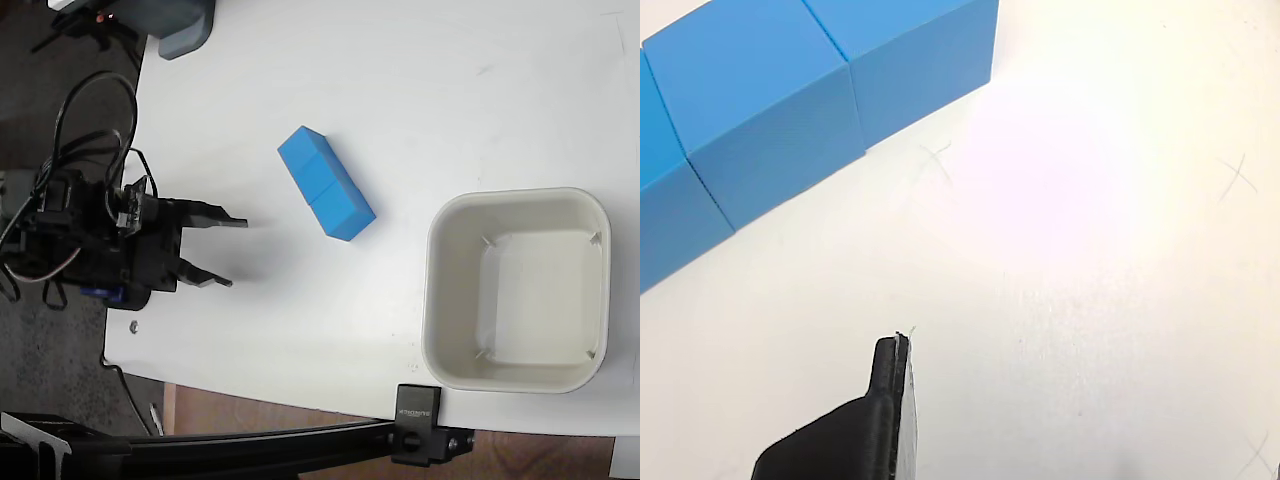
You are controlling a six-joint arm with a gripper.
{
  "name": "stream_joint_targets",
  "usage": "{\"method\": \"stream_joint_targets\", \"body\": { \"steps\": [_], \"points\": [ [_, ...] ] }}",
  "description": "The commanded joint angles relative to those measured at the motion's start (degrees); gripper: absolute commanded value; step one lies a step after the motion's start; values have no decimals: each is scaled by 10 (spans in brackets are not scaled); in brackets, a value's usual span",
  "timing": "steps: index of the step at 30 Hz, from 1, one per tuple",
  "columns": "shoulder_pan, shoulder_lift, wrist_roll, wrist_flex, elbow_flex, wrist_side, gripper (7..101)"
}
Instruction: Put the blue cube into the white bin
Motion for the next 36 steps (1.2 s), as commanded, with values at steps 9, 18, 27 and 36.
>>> {"method": "stream_joint_targets", "body": {
  "steps": [9,18,27,36],
  "points": [
    [-47,6,34,27,-135,84,1000],
    [-162,-153,135,-55,-243,216,1000],
    [-312,-482,339,-41,-463,446,1000],
    [-354,-661,592,150,-621,492,981]
  ]
}}
